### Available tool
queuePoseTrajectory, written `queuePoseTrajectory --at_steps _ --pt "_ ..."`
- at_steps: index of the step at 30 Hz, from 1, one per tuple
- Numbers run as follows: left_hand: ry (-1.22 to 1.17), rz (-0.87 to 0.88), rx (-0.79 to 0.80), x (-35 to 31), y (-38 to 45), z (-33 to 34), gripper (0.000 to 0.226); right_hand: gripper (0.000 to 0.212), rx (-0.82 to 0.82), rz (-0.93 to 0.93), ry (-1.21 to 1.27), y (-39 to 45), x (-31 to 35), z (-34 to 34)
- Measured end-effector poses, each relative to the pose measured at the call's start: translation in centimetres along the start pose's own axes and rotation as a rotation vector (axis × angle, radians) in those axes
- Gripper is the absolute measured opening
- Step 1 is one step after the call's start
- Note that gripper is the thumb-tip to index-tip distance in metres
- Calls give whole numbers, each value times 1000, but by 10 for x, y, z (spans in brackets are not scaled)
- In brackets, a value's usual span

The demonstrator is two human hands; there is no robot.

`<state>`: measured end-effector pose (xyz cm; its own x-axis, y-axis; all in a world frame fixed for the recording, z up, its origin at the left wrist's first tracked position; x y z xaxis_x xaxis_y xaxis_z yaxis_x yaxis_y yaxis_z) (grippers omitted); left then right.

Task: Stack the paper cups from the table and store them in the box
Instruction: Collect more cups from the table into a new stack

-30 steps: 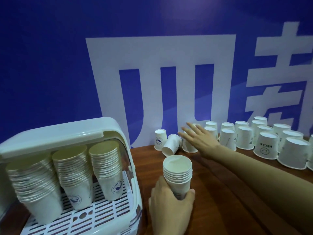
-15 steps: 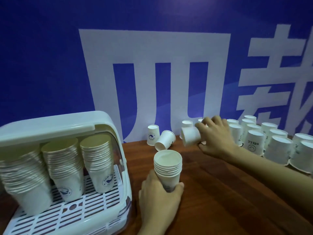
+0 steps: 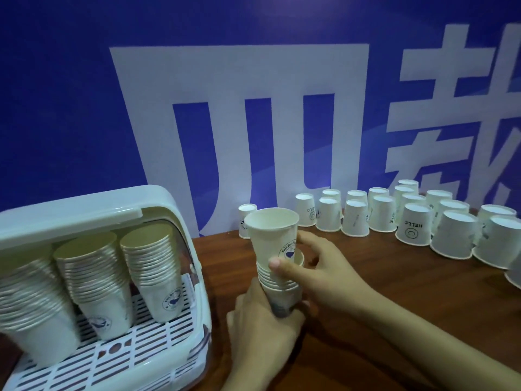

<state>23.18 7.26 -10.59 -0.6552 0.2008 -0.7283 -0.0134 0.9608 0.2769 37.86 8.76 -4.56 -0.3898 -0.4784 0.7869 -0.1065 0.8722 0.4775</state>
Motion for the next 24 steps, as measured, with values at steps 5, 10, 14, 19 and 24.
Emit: queuePoseTrajectory --at_steps 5,10,14,19,24 --pt "-27 12 -1 -1 -2 -2 68 52 11 116 162 -9 -9 0" --pt "-50 7 -8 -1 -3 -2 59 59 -35 118 174 -8 -10 2" --pt "-52 12 -9 -4 -1 -2 59 42 -46 63 -124 -9 -8 -1" --pt "-69 16 -27 -7 -4 -3 53 75 -14 57 -352 -8 -7 -6" --pt "-60 30 -65 -10 -7 -4 63 71 -8 -13 -537 -11 -7 -5"
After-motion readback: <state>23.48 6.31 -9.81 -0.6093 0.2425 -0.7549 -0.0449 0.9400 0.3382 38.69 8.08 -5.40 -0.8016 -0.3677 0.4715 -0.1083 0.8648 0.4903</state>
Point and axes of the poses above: each hand's wrist, its own y-axis towards the middle knuckle, its own z-axis out of the palm, x = y × z, the point moved 1 cm from there along y, towards the middle knuckle, and after that the axes turned 2 degrees about z, right-handed, at the moved point
